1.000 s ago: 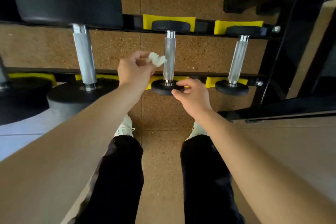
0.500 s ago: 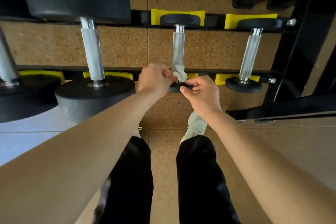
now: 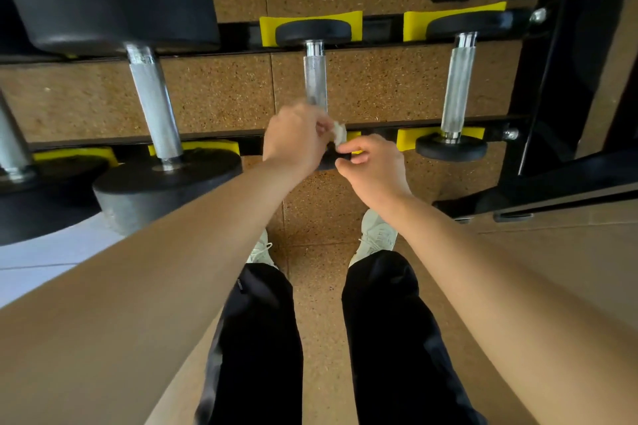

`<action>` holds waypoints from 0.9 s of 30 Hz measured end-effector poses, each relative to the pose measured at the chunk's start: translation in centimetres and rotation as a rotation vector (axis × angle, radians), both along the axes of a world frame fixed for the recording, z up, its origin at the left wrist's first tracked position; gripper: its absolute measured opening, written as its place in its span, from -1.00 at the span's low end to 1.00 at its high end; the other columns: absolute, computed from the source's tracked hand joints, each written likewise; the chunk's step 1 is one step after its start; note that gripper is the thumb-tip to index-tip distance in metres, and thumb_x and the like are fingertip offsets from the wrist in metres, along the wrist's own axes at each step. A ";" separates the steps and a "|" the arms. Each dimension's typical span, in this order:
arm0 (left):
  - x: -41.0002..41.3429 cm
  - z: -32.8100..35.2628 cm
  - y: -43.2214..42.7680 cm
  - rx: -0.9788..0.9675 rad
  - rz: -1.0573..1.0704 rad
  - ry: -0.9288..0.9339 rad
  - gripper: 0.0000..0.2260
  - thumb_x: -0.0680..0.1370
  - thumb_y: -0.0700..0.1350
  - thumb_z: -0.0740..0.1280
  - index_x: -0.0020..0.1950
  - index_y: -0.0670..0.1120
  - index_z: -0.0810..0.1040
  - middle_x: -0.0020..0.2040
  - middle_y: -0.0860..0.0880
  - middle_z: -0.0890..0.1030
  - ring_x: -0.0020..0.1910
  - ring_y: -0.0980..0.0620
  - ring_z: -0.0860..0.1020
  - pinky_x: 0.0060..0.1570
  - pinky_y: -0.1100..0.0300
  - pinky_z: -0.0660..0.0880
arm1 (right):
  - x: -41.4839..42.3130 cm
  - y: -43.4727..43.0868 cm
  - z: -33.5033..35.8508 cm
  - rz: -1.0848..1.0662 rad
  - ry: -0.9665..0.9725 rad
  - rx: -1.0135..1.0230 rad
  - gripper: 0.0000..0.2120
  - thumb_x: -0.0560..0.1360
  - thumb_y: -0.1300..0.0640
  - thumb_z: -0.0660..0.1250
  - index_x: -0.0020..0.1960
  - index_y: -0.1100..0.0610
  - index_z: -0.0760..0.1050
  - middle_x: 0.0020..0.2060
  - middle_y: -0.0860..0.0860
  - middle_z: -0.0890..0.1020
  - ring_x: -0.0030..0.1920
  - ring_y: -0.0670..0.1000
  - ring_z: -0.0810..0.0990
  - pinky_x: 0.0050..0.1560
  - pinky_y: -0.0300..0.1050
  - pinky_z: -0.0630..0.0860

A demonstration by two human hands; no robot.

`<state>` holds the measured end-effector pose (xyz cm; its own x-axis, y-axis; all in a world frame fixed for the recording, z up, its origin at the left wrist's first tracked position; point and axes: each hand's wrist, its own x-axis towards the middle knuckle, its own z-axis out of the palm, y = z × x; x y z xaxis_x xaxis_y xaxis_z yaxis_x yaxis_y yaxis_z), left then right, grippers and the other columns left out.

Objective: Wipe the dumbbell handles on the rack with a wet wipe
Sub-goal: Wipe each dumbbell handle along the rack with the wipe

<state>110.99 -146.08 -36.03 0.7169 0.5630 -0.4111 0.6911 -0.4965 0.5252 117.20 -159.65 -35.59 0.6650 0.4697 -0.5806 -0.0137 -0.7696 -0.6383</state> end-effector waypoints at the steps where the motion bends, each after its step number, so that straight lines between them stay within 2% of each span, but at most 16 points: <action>1: -0.6 0.0 -0.4 -0.045 0.027 0.035 -0.89 0.55 -0.07 0.46 0.06 0.00 0.71 0.01 0.03 0.67 -0.08 0.06 0.63 -0.07 0.16 0.58 | 0.3 -0.1 0.2 -0.079 0.046 0.014 -0.85 0.49 0.12 0.44 0.05 0.02 0.64 -0.02 -0.09 0.66 0.00 -0.10 0.64 -0.04 -0.24 0.53; 3: -1.7 0.0 -0.6 -0.173 0.156 0.014 -0.86 0.54 -0.05 0.48 0.08 0.00 0.71 -0.06 0.10 0.66 -0.09 0.12 0.62 -0.08 0.25 0.55 | 0.8 -0.1 0.5 -0.208 0.147 0.079 -0.72 0.50 0.05 0.45 0.19 0.03 0.56 -0.01 -0.11 0.66 0.05 -0.14 0.61 -0.09 -0.32 0.48; 5: -2.1 0.1 -0.7 -0.285 0.261 -0.079 -0.89 0.53 -0.06 0.49 0.04 -0.01 0.70 -0.13 0.15 0.64 -0.13 0.22 0.59 -0.11 0.36 0.50 | 1.1 0.2 0.9 -0.231 0.213 0.150 -0.64 0.51 -0.01 0.45 0.27 -0.01 0.50 0.02 -0.11 0.66 0.07 -0.17 0.61 -0.04 -0.31 0.49; 8: -2.0 0.9 -1.1 -0.396 0.298 -0.167 -0.88 0.55 -0.08 0.46 0.07 -0.03 0.70 -0.08 0.10 0.69 -0.07 0.20 0.63 -0.05 0.37 0.51 | 1.6 1.1 1.3 -0.167 0.274 0.223 -0.86 0.54 0.05 0.44 0.09 -0.05 0.58 -0.05 -0.06 0.72 -0.02 -0.12 0.67 -0.07 -0.23 0.56; 11: -2.1 1.5 -1.0 -0.479 0.341 -0.224 -0.78 0.56 -0.16 0.43 0.20 0.01 0.63 0.00 0.10 0.69 0.00 0.21 0.64 0.01 0.33 0.57 | 2.9 2.5 1.6 -0.228 0.320 0.279 -0.89 0.56 0.19 0.40 0.06 0.05 0.61 -0.07 0.01 0.72 -0.08 -0.03 0.70 -0.09 -0.16 0.65; 13: -3.0 1.4 -0.8 -0.397 0.365 -0.203 -0.71 0.56 -0.16 0.44 0.26 0.04 0.57 0.05 0.13 0.66 0.02 0.21 0.62 -0.02 0.40 0.54 | 4.4 3.8 1.3 -0.325 0.228 0.277 -0.87 0.54 0.24 0.41 0.01 0.04 0.60 -0.05 0.02 0.70 -0.04 0.01 0.71 0.00 -0.07 0.67; 15: -4.3 1.1 -1.0 -0.265 0.334 -0.132 -0.77 0.56 -0.11 0.43 0.21 0.04 0.61 0.09 0.13 0.62 0.05 0.19 0.57 -0.05 0.47 0.44 | 5.8 5.3 0.6 -0.396 0.126 0.248 -0.84 0.52 0.24 0.42 -0.04 -0.02 0.58 -0.03 -0.03 0.68 -0.01 -0.01 0.70 0.05 -0.03 0.67; 17: -5.4 0.8 -1.5 -0.218 0.286 -0.079 -0.81 0.57 -0.05 0.42 0.17 0.02 0.67 0.10 0.10 0.63 0.02 0.17 0.57 -0.09 0.49 0.39 | 6.1 6.8 -0.4 -0.411 0.076 0.210 -0.85 0.51 0.21 0.44 -0.03 -0.03 0.59 -0.03 -0.07 0.66 0.01 -0.05 0.67 0.07 -0.06 0.65; 19: -5.9 0.8 -1.8 -0.220 0.283 -0.067 -0.80 0.58 -0.04 0.41 0.18 0.00 0.69 0.11 0.08 0.66 -0.02 0.16 0.59 -0.08 0.43 0.45 | 4.8 7.4 -1.2 -0.344 0.073 0.161 -0.87 0.50 0.20 0.46 0.02 0.03 0.62 -0.04 -0.08 0.66 -0.01 -0.09 0.65 0.06 -0.14 0.62; 23: -5.8 1.0 -1.5 -0.246 0.325 -0.053 -0.81 0.57 -0.05 0.42 0.17 0.01 0.69 -0.02 0.07 0.65 -0.25 0.21 0.52 -0.36 0.53 0.32 | 2.0 4.6 -2.4 -0.103 -0.013 0.008 -0.89 0.47 0.18 0.50 0.00 0.10 0.66 -0.10 -0.05 0.67 -0.05 -0.04 0.66 0.08 -0.08 0.61; 27: -5.7 1.2 -1.4 -0.304 0.342 -0.032 -0.80 0.56 -0.06 0.43 0.18 0.02 0.67 0.05 0.06 0.65 -0.16 0.15 0.57 -0.31 0.41 0.37 | 2.6 2.0 -1.3 0.139 -0.079 -0.079 -0.82 0.48 0.07 0.49 0.04 0.11 0.69 -0.10 -0.04 0.66 -0.04 -0.02 0.63 0.06 -0.06 0.54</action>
